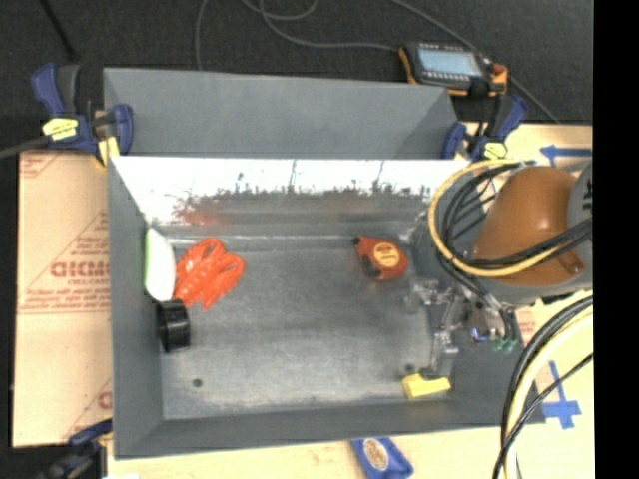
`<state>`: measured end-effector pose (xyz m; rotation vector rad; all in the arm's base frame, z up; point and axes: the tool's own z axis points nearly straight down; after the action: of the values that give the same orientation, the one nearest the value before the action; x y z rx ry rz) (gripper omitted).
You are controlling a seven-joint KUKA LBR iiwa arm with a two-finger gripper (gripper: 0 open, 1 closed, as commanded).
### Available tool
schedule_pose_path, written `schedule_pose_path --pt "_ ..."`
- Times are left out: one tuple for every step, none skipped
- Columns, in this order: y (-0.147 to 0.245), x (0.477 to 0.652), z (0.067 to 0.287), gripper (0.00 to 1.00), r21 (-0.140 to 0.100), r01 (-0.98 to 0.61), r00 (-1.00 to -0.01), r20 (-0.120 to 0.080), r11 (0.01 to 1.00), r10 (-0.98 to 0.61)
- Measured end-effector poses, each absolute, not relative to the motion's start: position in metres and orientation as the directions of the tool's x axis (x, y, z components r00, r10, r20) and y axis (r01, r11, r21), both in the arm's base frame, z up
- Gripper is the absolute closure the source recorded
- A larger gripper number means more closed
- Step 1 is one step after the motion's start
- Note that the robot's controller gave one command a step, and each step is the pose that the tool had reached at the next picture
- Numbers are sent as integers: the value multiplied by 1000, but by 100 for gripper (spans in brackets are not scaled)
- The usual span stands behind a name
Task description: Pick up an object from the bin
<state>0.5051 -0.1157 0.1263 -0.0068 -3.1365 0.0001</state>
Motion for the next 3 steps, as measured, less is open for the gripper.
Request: schedule_pose_path --pt "-115 507 131 0 -2 1 -1000 -3 1000 1" --pt "-122 497 134 0 1 76 -997 -2 997 76" --pt "-147 495 159 0 -1 57 -998 -3 998 57"
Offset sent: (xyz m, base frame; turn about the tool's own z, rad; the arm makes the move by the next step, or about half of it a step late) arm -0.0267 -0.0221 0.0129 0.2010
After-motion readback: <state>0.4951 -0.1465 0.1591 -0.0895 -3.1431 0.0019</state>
